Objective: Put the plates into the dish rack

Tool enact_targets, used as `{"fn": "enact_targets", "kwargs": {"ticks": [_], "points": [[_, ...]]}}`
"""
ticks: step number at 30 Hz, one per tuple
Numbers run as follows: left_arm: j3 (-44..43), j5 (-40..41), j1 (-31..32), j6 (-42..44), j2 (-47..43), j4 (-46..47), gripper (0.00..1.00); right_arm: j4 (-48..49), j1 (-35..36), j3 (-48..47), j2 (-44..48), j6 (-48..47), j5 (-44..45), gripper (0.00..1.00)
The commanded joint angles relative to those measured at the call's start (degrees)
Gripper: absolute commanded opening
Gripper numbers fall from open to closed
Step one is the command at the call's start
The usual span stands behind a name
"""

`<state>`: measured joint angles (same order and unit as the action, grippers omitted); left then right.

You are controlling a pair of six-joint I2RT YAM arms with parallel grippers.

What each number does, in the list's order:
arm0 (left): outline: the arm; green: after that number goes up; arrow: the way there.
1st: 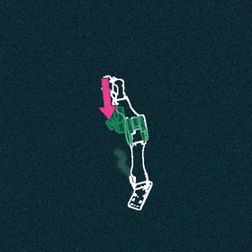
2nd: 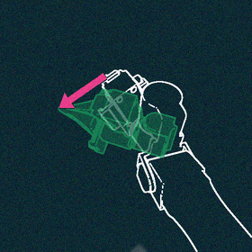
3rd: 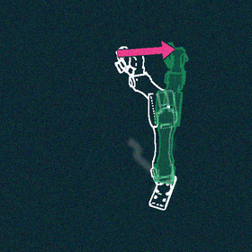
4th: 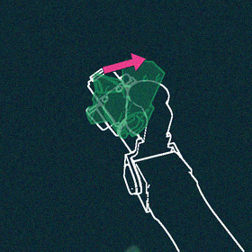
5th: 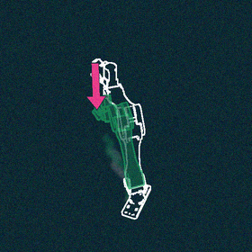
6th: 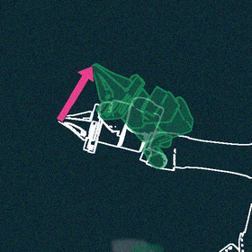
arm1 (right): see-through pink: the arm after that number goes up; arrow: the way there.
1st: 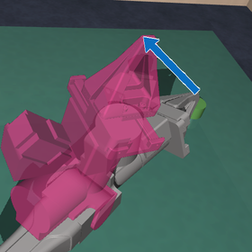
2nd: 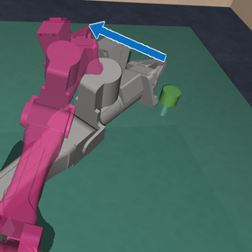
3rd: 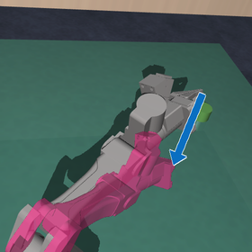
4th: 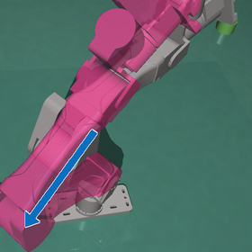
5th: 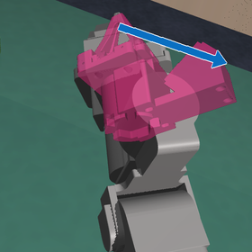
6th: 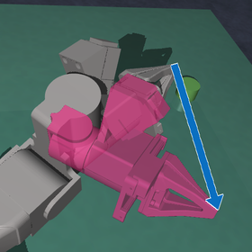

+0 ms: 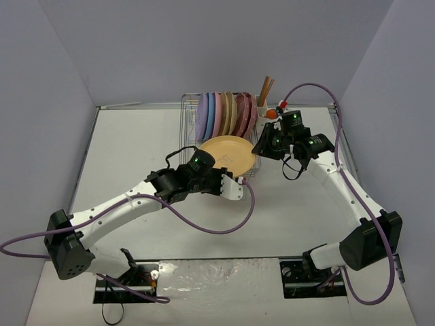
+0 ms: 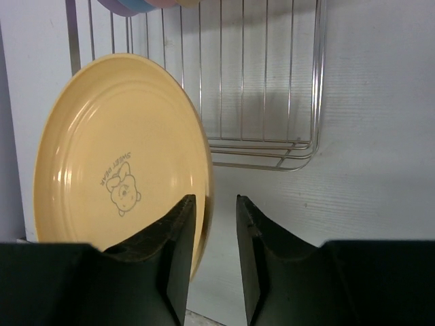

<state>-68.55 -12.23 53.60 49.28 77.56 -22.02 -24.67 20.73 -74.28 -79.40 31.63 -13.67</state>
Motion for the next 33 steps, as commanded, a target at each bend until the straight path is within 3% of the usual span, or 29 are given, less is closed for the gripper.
{"fn": "enact_targets", "kwargs": {"ticks": [1, 7, 12, 20, 24, 33], "points": [[-1.56, -0.51, -0.60, 0.64, -3.49, 2.33, 0.00, 1.90, 0.63, -1.49, 0.37, 0.01, -0.91, 0.43], [1.07, -0.51, -0.60, -1.25, -6.47, 3.16, 0.00, 1.79, 0.30, -4.51, -0.18, -0.84, 0.29, 0.85], [1.92, -0.12, -1.38, -8.77, -8.22, 5.79, 0.00, 1.78, -2.34, -9.55, -0.09, -2.07, 1.40, 0.98], [0.85, -5.12, -10.98, -28.90, -9.00, 14.39, 0.00, 1.91, -11.31, -17.46, 3.18, -7.14, 1.88, 1.00], [-1.32, -9.09, -18.97, -38.89, -8.33, 21.56, 0.00, 2.03, -11.71, -16.18, 5.16, -9.04, 5.37, 1.00], [-9.77, -14.11, -34.55, -67.69, 0.70, 43.02, 0.00, 2.53, -11.77, -8.72, 7.38, -8.38, 3.91, 1.00]]}}
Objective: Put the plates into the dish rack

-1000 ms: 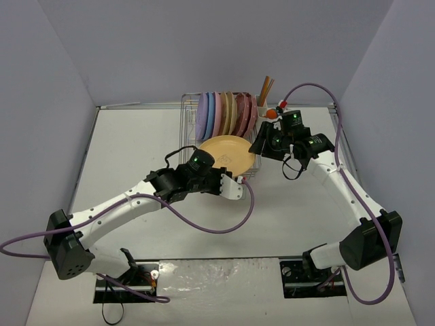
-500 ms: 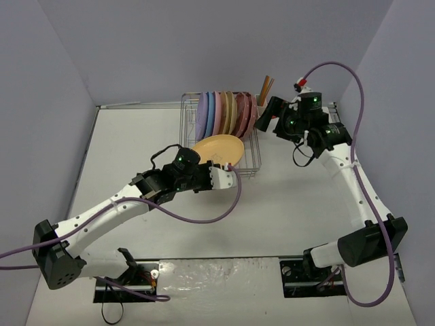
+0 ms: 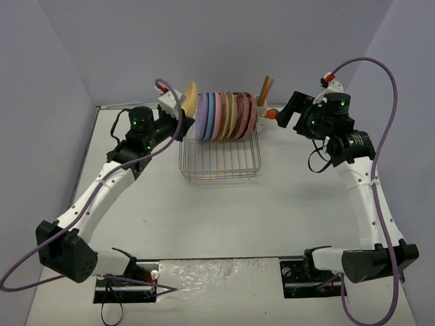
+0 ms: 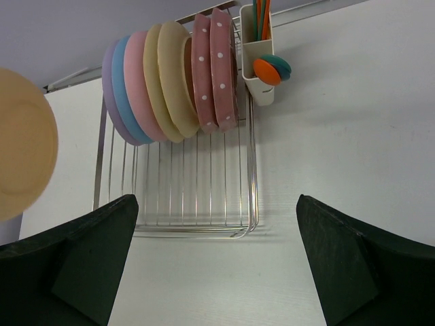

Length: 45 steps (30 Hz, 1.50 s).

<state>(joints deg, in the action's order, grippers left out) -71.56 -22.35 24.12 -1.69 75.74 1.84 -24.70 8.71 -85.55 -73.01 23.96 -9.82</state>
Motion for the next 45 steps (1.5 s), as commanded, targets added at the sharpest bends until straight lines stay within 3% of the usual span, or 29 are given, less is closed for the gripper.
{"fn": "enact_targets", "kwargs": {"ticks": [1, 7, 11, 22, 41, 45], "points": [[-7.60, -4.53, -6.32, -20.41, 4.10, 21.29, 0.00, 2.63, 0.25, 3.17, 1.28, -0.76, -0.02, 1.00], [-13.31, -4.38, -11.24, -35.08, 13.94, 30.83, 0.00, 2.61, 0.25, 4.68, 2.37, -1.46, 0.65, 1.00], [-15.93, -3.72, -11.46, -39.91, 18.70, 33.58, 0.00, 2.59, 0.08, 5.48, 3.14, -2.12, 1.39, 1.00], [-20.29, -5.16, -11.55, -39.46, 27.72, 30.65, 0.00, 2.55, -0.52, 7.78, 4.24, -3.99, 1.72, 1.00], [-16.80, -4.99, -10.88, -35.23, 33.72, 25.17, 0.00, 2.62, -1.15, 9.76, 3.96, -5.16, 2.16, 1.00], [-15.05, -6.61, -10.70, -37.44, 34.04, 28.16, 0.00, 2.55, -1.15, 10.16, 4.04, -5.07, 1.99, 1.00]]}}
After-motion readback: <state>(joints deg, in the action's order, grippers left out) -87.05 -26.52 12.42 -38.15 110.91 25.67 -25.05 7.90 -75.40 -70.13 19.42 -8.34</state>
